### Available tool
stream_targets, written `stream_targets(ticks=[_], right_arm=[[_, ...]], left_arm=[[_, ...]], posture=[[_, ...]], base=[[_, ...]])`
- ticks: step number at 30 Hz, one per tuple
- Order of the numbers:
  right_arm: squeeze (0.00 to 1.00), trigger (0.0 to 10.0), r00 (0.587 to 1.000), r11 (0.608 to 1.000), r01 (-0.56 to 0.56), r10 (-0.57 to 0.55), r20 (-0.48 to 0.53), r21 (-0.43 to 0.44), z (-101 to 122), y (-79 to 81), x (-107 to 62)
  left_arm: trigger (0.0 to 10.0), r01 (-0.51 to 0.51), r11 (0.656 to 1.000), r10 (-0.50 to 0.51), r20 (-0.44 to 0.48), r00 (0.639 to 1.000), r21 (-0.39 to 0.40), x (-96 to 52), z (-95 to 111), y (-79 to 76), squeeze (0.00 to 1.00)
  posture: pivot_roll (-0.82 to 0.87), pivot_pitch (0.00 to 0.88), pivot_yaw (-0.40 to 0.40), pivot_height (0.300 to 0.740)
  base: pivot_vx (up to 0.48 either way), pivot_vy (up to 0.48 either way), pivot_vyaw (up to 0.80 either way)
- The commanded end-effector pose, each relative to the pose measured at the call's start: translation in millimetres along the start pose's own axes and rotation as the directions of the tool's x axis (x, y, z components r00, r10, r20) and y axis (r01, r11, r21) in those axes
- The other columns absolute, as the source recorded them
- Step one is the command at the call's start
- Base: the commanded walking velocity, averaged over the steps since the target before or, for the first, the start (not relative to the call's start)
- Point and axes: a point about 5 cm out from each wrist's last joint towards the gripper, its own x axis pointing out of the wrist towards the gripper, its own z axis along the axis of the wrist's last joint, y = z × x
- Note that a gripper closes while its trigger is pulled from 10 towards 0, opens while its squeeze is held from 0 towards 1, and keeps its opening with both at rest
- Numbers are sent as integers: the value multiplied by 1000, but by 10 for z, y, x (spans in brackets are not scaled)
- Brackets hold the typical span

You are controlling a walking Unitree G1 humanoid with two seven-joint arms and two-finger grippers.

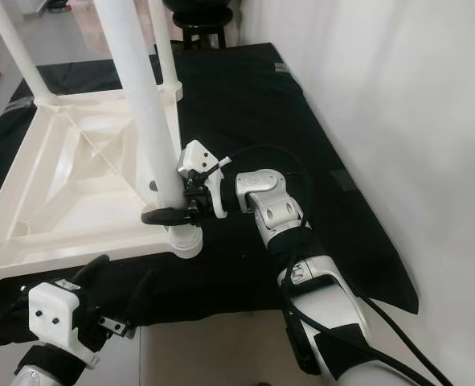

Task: Building children table

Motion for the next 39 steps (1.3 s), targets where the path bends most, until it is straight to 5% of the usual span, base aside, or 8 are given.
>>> stream_targets(ticks=[1,14,17,26,27,29,30,39], right_arm=[[0,0,999,999,-31,31,5,-7,21,9,47],[0,0,991,996,90,-90,104,0,-84,122,-227],[0,0,625,587,777,-763,-166,227,-429,538,-42],[0,0,698,691,716,-708,-113,95,-306,476,85],[0,10000,722,714,692,-683,-106,108,-272,499,137],[0,10000,721,711,693,-685,-104,119,-232,529,157],[1000,10000,759,744,648,-648,-60,166,-126,532,190],[1000,10000,975,983,178,-171,141,-42,245,473,114]], left_arm=[[10000,-4,1000,4,-3,1000,-3,-22,-5,-7,0],[10000,10,1000,-10,-7,1000,-7,-35,22,-13,0],[10000,14,1000,-14,-8,1000,1,-30,37,42,0],[10000,22,1000,-22,-3,1000,5,44,13,77,0],[10000,16,1000,-16,0,1000,6,56,11,77,0],[10000,13,1000,-13,1,1000,6,62,9,78,0],[10000,14,1000,-14,0,1000,4,70,5,80,0],[10000,30,1000,-30,-4,1000,-6,106,-28,69,0]], posture=[[51,122,3,740],[10,170,22,740],[-11,187,37,740],[-27,148,31,740],[-20,142,23,740],[-20,142,23,740],[-20,136,25,740],[-26,110,28,740]], base=[[0,0,0],[0,0,0],[0,0,0],[0,0,0],[0,0,0],[0,0,0],[0,0,0],[0,0,0]])
